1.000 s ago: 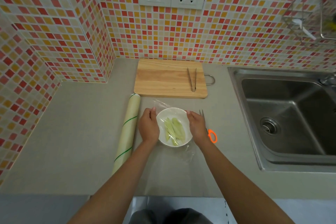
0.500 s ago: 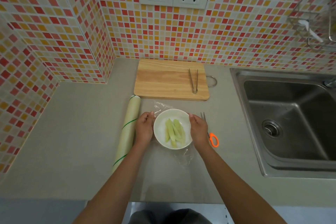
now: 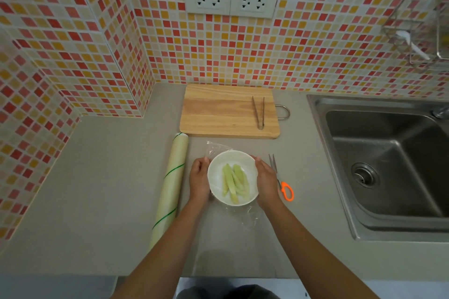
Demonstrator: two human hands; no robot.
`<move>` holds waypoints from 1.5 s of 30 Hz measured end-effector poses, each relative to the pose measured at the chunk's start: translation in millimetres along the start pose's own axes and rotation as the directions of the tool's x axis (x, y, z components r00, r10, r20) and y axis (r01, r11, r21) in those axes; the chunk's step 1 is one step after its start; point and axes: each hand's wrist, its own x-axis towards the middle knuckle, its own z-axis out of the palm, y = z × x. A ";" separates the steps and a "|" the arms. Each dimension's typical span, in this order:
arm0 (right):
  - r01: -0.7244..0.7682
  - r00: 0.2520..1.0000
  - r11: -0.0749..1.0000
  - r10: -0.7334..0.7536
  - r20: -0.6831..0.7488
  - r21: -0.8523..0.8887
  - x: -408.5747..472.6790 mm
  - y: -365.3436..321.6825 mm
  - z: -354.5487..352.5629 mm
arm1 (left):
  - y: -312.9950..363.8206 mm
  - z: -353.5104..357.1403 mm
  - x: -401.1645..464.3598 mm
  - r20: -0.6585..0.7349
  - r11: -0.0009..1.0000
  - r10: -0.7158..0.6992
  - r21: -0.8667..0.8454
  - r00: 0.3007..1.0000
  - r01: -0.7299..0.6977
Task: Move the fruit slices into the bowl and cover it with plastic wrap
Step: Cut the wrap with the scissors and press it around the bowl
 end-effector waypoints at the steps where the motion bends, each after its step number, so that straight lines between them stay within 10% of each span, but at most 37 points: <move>1: -0.003 1.000 1.000 0.003 -0.001 -0.003 1.0 0.9 0.1 | -0.1 0.6 0.0 -0.030 1.000 0.016 -0.002 0.999 -0.016; 11: -0.026 1.000 1.000 0.026 0.004 -0.004 1.3 -1.8 0.0 | -3.7 4.9 -4.2 -0.109 0.983 -0.050 -0.182 0.993 0.030; 25: 0.019 1.000 0.995 -0.021 0.015 0.101 -2.2 -16.4 -14.6 | 4.5 -2.0 14.4 -0.157 0.961 0.241 0.176 0.958 -0.213; 39: 0.056 0.998 0.998 -0.056 0.023 0.025 0.7 -15.5 -1.7 | 16.5 0.7 21.5 -0.080 0.978 -0.017 0.207 0.997 0.033; 45: 0.073 0.997 0.997 -0.073 0.011 -0.022 0.1 -12.3 -3.3 | 21.3 6.2 17.8 -0.202 0.954 -0.236 -0.232 0.950 0.188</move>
